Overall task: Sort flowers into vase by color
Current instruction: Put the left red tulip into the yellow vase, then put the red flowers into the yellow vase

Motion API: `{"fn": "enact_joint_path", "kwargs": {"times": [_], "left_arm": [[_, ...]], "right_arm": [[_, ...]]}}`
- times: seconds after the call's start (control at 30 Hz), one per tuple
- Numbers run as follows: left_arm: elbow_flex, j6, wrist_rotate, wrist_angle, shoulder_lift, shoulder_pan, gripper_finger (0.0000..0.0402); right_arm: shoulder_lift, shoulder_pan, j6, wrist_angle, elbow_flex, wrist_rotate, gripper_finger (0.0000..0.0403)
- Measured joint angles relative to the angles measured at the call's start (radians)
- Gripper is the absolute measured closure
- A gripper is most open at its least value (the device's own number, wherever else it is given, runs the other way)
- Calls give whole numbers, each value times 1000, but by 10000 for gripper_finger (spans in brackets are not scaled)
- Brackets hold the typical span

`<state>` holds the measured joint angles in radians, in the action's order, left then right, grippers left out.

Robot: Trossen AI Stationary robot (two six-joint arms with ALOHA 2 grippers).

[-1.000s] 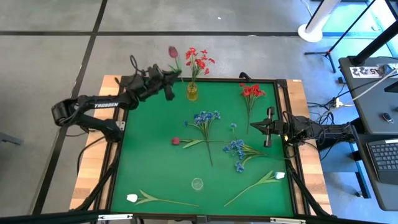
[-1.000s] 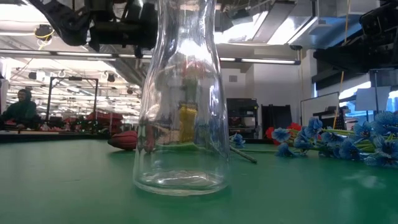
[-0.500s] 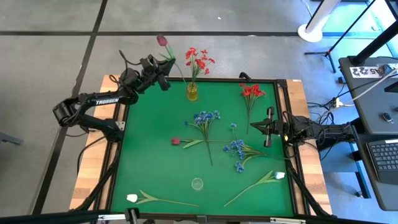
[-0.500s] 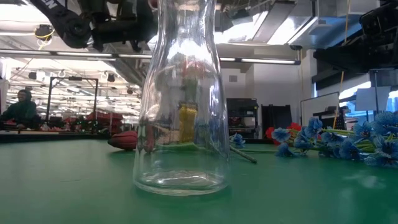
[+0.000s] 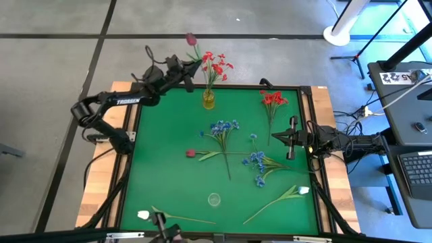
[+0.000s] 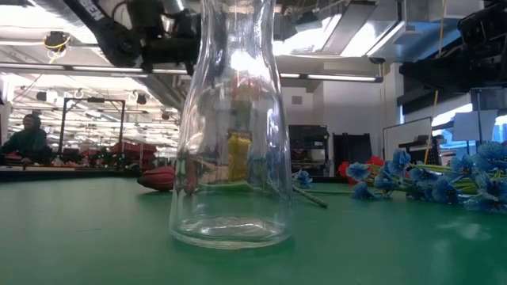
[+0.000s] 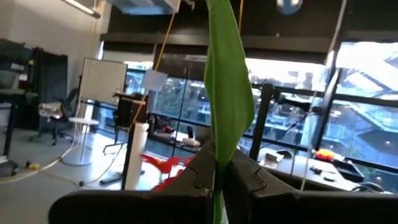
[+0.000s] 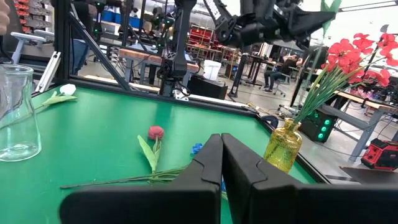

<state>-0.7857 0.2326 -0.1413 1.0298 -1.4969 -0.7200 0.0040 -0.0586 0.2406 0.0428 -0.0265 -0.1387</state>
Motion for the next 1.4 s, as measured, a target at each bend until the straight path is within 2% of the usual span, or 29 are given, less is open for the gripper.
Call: {"fn": "enact_joint_path", "kwargs": {"times": [0.27,0.63,0.87,1.1,1.23,1.4], "left_arm": [[-34,0,1,-5,-87,0,395],[-34,-44,-7,-114,-93,14,386],[-34,-160,-1,-259,-93,43,320],[-34,-206,32,-293,-68,72,246],[-34,-244,86,-374,0,81,212],[-35,-269,168,-595,141,98,186]], "right_arm": [[0,0,0,0,0,0,395],[0,0,0,0,0,0,395],[0,0,0,0,0,0,395],[0,0,0,0,0,0,395],[0,0,0,0,0,0,395],[0,0,0,0,0,0,395]]}}
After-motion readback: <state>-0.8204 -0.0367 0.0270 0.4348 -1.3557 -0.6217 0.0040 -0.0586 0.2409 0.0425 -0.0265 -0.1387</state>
